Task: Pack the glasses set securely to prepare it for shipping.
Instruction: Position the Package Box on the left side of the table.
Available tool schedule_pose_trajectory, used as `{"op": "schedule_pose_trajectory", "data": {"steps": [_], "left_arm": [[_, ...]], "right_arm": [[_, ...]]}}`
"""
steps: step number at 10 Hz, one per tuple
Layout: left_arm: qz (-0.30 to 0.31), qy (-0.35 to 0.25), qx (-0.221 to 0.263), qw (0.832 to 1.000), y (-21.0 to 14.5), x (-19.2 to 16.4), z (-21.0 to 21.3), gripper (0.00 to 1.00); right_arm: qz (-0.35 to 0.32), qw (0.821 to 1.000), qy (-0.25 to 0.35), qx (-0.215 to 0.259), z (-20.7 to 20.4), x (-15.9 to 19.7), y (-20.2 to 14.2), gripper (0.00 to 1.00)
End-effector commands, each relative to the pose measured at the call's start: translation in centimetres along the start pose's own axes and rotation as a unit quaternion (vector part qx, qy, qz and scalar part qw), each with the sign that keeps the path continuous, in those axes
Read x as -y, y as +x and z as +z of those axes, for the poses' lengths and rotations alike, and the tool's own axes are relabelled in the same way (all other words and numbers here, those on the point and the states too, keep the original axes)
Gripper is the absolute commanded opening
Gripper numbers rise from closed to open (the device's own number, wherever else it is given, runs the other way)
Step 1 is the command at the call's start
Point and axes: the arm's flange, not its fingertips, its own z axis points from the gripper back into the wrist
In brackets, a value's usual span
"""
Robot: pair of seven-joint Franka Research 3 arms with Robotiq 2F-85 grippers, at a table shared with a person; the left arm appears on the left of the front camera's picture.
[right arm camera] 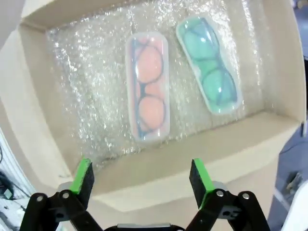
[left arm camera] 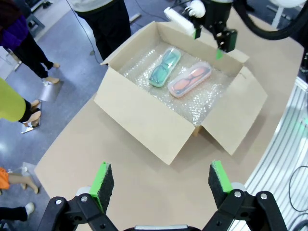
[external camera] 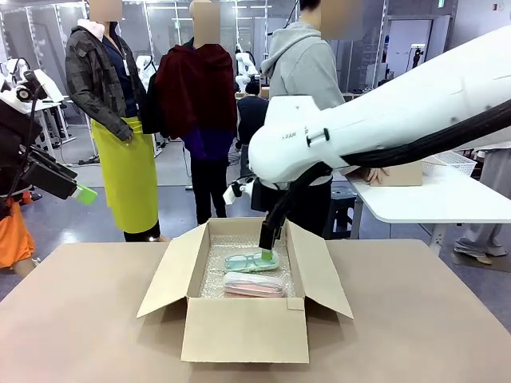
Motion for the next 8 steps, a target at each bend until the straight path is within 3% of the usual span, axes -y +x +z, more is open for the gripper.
{"op": "schedule_pose_trajectory", "data": {"steps": [1, 5, 8], "left_arm": [[0.000, -0.001, 0.001, 1.000, -0.1, 0.0, 0.0, 1.00], [0.000, -0.001, 0.001, 1.000, -0.1, 0.0, 0.0, 1.00], [0.000, -0.001, 0.001, 1.000, -0.1, 0.0, 0.0, 1.00]], "right_arm": [[-0.031, 0.999, -0.017, 0.031, 1.6, -1.4, -5.5, 1.00], [-0.175, 0.979, -0.050, 0.089, 5.6, -1.4, -16.2, 1.00], [-0.255, 0.957, -0.064, 0.125, 6.9, -0.7, -21.8, 1.00]]}}
